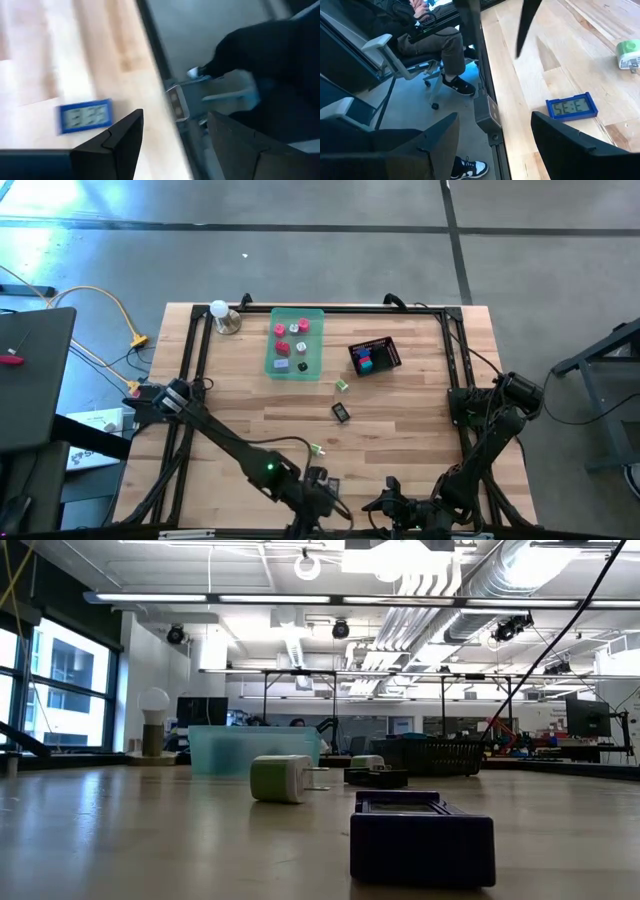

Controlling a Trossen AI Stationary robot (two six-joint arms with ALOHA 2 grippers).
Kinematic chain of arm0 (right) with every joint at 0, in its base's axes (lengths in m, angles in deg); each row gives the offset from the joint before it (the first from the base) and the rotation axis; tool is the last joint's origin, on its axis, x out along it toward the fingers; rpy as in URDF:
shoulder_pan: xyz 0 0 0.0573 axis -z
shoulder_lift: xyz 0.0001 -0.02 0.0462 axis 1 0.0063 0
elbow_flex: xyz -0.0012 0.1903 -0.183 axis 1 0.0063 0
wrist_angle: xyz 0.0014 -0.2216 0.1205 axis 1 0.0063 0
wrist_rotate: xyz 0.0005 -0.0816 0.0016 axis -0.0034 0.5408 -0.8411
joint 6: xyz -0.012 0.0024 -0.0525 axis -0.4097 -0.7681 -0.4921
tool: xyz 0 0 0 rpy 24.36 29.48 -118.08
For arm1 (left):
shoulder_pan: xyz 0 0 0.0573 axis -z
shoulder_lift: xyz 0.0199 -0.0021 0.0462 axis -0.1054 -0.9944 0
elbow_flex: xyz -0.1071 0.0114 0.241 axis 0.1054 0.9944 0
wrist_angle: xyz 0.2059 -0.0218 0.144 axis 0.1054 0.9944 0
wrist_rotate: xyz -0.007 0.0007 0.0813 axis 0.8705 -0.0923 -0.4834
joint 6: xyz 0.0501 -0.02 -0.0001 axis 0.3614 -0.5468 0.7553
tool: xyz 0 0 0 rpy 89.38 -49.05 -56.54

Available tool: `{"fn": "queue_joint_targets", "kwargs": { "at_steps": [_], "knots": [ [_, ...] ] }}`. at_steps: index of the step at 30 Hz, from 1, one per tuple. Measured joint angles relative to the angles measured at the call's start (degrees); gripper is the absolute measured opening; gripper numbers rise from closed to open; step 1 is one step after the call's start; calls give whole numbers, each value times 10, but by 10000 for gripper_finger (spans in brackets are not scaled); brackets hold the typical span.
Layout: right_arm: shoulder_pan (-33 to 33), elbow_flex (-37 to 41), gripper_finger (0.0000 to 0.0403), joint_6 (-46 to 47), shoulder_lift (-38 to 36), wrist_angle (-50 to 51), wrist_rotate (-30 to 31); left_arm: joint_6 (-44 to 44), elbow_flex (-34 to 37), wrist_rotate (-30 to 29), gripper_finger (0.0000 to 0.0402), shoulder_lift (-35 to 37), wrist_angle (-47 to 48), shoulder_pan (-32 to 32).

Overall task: Pick & Place Office items
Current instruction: Put the dark blue digital clock into the black bin

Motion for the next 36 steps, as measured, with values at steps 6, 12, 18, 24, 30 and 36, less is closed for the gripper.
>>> {"fn": "queue_joint_targets", "kwargs": {
  "at_steps": [6,12,18,24,30,36],
  "knots": [
    [0,0,235,-15,0,0,0,47,-23,-28,215,-6,71,-19],
    [-2,0,235,-14,0,0,-1,95,-22,-29,215,-38,77,-31],
    [0,0,235,-84,0,-16,-40,65,-22,-53,215,-38,76,8],
    [41,0,235,-269,0,-121,-155,39,-22,-85,215,-36,109,56],
    [82,0,235,-347,0,-116,-207,-24,-21,-123,215,-19,205,79],
    [113,-66,235,-376,0,3,-210,-44,-20,-195,215,1,261,113]
  ]
}}
